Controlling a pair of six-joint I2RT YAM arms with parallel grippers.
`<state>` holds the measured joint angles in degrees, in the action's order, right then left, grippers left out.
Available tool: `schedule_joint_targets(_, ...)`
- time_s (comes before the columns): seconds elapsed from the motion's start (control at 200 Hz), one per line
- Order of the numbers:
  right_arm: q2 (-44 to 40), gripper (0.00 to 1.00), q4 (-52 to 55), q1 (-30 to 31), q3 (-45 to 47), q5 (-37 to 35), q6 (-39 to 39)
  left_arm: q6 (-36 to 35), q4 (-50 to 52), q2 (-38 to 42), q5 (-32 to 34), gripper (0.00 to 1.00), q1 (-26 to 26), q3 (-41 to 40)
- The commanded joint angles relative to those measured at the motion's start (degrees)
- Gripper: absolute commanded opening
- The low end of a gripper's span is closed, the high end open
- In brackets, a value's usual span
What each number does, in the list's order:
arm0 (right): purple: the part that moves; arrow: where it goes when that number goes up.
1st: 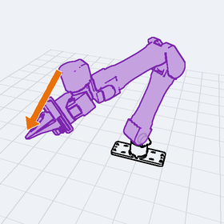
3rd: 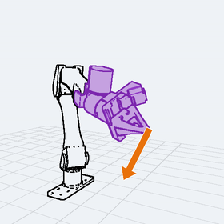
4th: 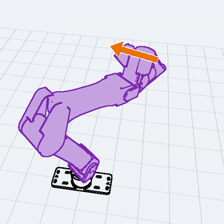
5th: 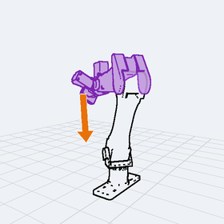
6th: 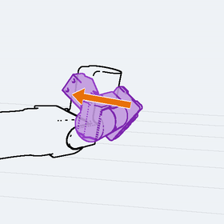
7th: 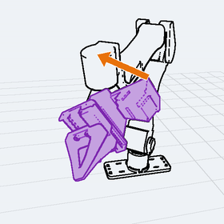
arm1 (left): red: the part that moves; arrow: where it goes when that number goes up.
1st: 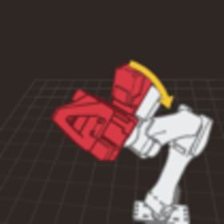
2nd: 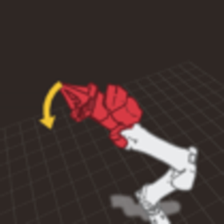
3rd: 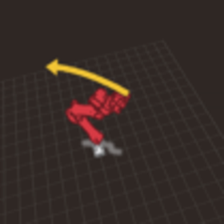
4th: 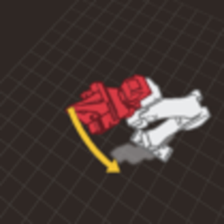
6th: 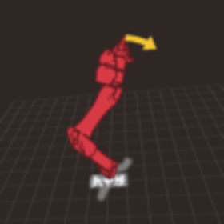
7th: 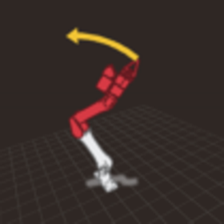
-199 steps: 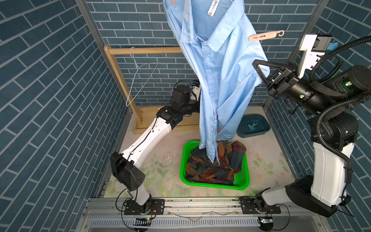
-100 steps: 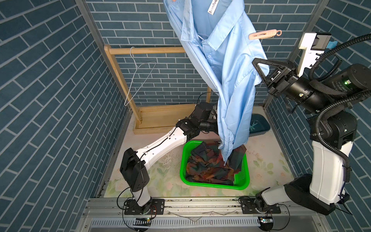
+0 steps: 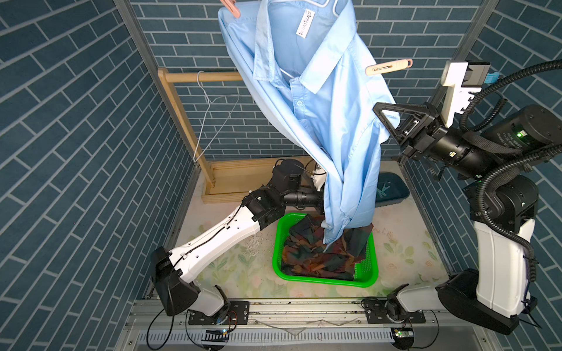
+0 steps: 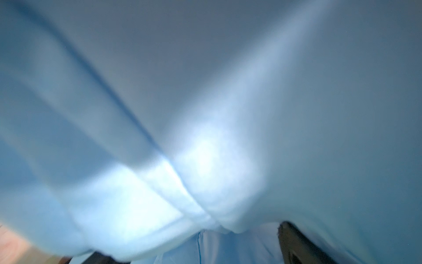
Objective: Remove the clothespins securing long-sleeve shirts to the hanger
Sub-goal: Place the long-sleeve shirt at the bin.
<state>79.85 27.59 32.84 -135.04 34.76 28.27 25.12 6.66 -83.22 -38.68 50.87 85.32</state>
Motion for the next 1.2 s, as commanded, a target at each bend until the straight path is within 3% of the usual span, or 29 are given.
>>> schedule_joint_targets(0.0, -0.2, 0.00, -5.3, 0.8, -2.0, 0.0, 2.1, -0.2, -0.7, 0.3, -0.9, 1.00, 3.1, 0.3)
schedule_joint_targets(0.145, -2.0, 0.00, -6.6, 2.6, 2.6, -1.2, 2.0, -0.2, -1.4, 0.5, 1.7, 1.00, 6.6, -1.4)
schedule_joint_targets(0.42, -18.5, 0.00, -14.8, 3.3, 35.4, -5.7, 1.1, -0.2, -1.3, 4.3, 7.6, 1.00, 8.1, -11.6)
schedule_joint_targets(0.575, -25.7, 0.00, -16.5, 3.3, 49.2, -7.9, 0.0, -1.6, -0.4, 5.1, 12.2, 1.00, 7.8, -18.0)
schedule_joint_targets(0.82, -33.1, 0.00, -16.5, 3.3, 61.2, -9.4, -2.0, -3.6, -1.1, 2.5, 16.7, 1.00, 7.3, -25.0)
schedule_joint_targets(1.01, -38.5, 0.00, -9.6, 3.3, 66.1, -10.3, -5.7, -3.5, -1.0, -0.8, 20.0, 1.00, 6.4, -30.7)
schedule_joint_targets(1.195, -47.3, 0.00, -0.5, 3.3, 71.6, -16.9, -8.3, -2.6, 0.0, -0.6, 21.9, 1.00, 4.9, -34.1)
